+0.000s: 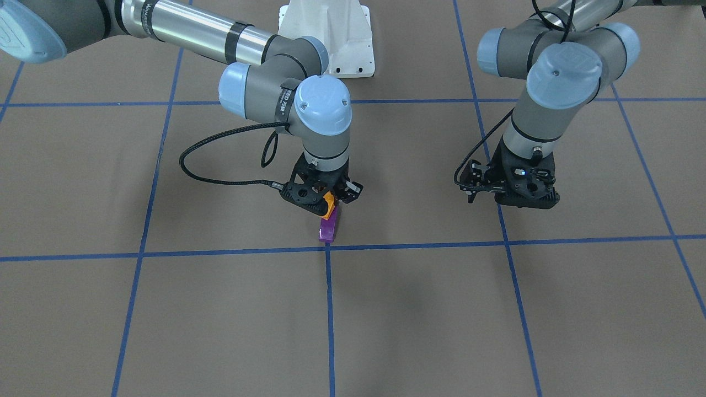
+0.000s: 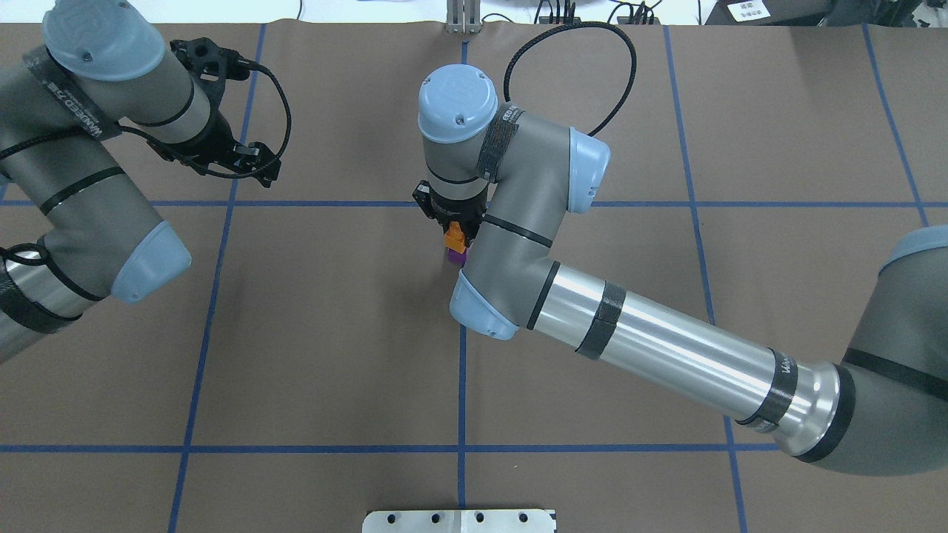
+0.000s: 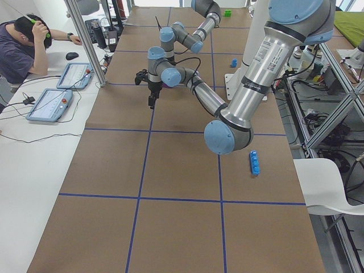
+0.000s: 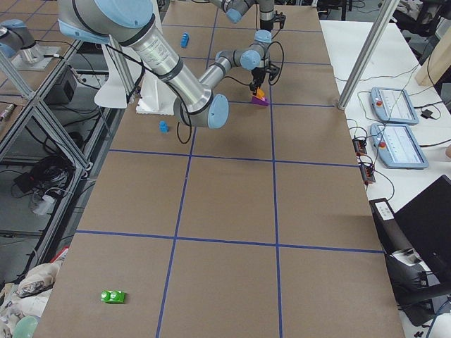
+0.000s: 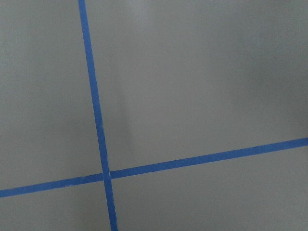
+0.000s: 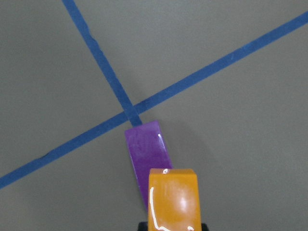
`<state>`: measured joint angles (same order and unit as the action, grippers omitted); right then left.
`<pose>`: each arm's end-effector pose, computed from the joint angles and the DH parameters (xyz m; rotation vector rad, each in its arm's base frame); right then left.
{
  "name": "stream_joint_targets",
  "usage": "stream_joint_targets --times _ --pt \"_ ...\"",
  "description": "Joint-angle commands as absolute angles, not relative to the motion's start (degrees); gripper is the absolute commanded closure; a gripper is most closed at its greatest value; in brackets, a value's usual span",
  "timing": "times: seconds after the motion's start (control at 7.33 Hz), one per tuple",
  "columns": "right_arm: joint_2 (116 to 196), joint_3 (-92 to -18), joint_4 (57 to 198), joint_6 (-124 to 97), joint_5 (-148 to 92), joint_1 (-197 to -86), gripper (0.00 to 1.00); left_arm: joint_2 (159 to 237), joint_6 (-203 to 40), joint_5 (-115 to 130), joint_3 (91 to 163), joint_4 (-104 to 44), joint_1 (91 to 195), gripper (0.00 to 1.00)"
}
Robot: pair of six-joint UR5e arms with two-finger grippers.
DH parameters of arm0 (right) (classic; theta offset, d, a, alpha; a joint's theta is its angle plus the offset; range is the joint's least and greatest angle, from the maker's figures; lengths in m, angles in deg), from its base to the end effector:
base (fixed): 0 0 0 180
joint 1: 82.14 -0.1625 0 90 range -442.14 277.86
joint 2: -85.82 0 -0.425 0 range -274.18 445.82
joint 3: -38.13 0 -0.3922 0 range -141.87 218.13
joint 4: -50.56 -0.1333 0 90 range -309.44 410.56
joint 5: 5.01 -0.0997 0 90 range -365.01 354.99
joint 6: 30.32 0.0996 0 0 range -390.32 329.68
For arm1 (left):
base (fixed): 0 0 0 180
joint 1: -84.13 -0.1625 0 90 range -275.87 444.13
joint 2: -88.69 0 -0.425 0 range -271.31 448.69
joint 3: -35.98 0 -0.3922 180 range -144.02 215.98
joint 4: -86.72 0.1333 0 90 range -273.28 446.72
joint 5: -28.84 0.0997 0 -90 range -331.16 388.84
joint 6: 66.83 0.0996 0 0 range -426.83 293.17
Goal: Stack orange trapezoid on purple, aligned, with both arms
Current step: 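Lower the orange block onto the purple block, aligning its edges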
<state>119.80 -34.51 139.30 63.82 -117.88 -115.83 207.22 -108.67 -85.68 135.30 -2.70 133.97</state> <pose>-0.6082 -0.5192 0.1614 -0.1968 -0.7696 0.4867 0.3469 -0.5537 0.3070 0.2125 0.7313 0.1113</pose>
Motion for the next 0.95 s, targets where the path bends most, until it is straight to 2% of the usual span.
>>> stream_joint_targets --times 0.0,0.82 --pt "119.8 -34.5 139.1 63.4 -117.8 -115.9 1.00 207.3 -108.7 -85.7 135.3 -2.7 134.0 0.00" --pt "119.8 -34.5 138.9 62.8 -115.8 -115.3 1.00 207.2 -108.7 -85.7 135.2 -2.7 134.0 0.00"
